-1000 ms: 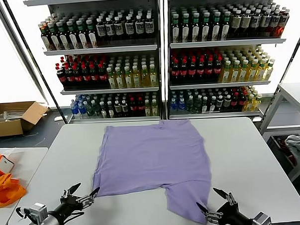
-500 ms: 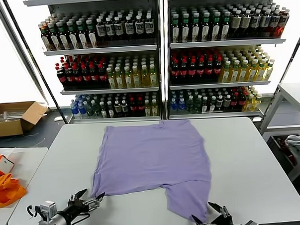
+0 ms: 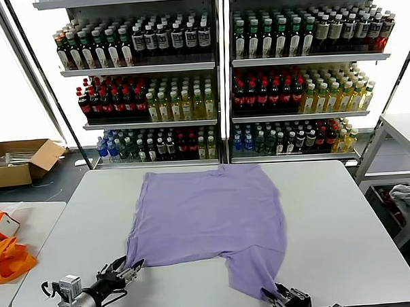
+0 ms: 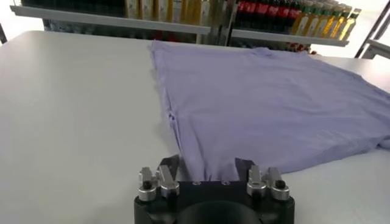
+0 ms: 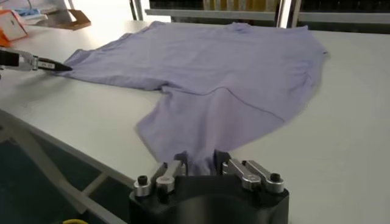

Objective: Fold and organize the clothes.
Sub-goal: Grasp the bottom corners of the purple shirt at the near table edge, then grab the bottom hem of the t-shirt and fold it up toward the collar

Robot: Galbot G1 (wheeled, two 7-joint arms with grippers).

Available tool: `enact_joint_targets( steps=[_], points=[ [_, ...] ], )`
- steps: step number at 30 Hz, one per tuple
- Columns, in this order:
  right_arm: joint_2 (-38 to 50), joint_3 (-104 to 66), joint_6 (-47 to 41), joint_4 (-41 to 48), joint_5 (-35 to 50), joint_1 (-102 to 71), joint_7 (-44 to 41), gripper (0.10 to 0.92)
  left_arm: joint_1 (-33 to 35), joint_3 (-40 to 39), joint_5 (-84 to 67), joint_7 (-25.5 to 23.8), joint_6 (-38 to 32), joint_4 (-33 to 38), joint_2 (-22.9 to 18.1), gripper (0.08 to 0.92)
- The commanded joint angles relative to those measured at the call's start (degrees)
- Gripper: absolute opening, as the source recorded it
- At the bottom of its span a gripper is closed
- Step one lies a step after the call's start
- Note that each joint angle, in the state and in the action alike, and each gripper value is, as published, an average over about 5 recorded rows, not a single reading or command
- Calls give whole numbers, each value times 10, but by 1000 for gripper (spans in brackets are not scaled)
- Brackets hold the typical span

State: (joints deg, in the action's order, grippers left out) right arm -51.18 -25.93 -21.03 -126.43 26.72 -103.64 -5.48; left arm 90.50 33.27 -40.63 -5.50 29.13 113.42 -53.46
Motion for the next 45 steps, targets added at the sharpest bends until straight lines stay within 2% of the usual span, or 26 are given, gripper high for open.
enact_joint_targets(
  steps=[1, 13, 16, 31, 37, 45],
  points=[
    [-1, 5, 4, 0, 0, -1, 1, 109, 1, -7, 2, 0, -7, -4, -3, 501],
    [-2, -54, 33, -47, 7, -73, -11, 109, 31, 17, 4, 5, -18, 58, -18, 157],
    [-12, -73, 43, -60, 6, -104, -19, 109, 44, 30, 8, 8, -19, 80, -23, 99],
    [-52, -131, 82, -131, 13, -223, -29, 109, 159, 84, 20, 27, -3, 181, -22, 85],
    [-65, -130, 94, -122, 62, -165, -10, 109, 130, 81, 16, 37, 10, 185, -30, 85],
    [-72, -109, 101, -82, 116, -31, 1, 109, 71, 85, -42, 46, 18, 159, -21, 85]
  ],
)
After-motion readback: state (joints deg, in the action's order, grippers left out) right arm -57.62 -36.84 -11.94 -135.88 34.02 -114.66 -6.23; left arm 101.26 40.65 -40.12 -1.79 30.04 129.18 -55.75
